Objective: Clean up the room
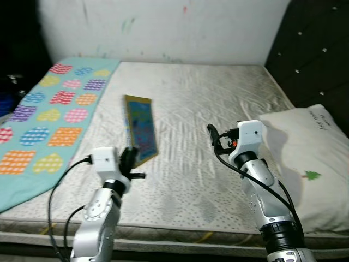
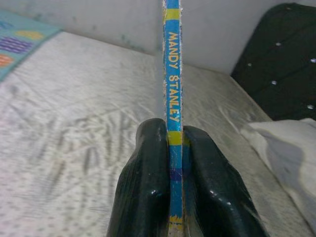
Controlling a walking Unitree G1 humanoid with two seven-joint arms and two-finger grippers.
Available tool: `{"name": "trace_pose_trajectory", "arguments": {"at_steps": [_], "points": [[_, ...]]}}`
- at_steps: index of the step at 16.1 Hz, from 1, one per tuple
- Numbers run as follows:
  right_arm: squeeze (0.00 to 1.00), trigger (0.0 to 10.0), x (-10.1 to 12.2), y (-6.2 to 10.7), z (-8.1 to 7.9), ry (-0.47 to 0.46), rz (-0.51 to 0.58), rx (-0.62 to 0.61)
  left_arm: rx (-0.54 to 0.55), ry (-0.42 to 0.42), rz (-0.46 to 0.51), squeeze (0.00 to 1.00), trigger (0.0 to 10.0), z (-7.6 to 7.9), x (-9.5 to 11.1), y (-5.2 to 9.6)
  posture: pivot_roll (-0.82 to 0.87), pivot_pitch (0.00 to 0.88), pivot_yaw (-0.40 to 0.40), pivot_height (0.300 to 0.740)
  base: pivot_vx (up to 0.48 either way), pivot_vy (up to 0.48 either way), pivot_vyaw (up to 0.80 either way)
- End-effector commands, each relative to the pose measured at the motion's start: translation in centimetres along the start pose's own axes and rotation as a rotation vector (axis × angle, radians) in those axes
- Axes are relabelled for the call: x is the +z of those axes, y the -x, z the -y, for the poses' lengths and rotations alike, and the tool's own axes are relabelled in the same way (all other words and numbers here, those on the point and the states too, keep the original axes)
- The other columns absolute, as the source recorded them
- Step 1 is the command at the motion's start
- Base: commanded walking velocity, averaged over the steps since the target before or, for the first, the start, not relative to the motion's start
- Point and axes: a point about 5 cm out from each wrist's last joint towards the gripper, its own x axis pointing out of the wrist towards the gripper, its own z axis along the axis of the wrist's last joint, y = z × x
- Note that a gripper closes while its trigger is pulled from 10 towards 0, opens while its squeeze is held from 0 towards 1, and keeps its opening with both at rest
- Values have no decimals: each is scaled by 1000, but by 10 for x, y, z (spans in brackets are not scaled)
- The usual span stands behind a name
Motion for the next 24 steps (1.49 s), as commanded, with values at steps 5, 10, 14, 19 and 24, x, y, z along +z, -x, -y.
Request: {"name": "trace_pose_trajectory", "arguments": {"at_steps": [5,10,14,19,24], "points": [[0,10000,2,-1,5,11,9,-9,-10,-11,30,0,10000,-1,9,-2,-38,0,-14,740,0,-281,0],[0,10000,2,0,3,10,10,-12,-13,-10,29,0,10000,-1,9,-3,-39,0,-12,740,0,-316,0],[0,10000,2,0,5,-2,13,-19,-17,-11,28,0,10000,-1,9,-4,-41,0,-13,740,0,-324,0],[0,10000,2,0,9,-5,12,-29,-22,-15,32,0,10000,0,9,-5,-41,0,-11,740,0,-247,-242],[0,10000,1,0,11,-12,8,-41,-29,-16,30,0,10000,1,9,-6,-41,0,-9,740,0,0,0]]}}
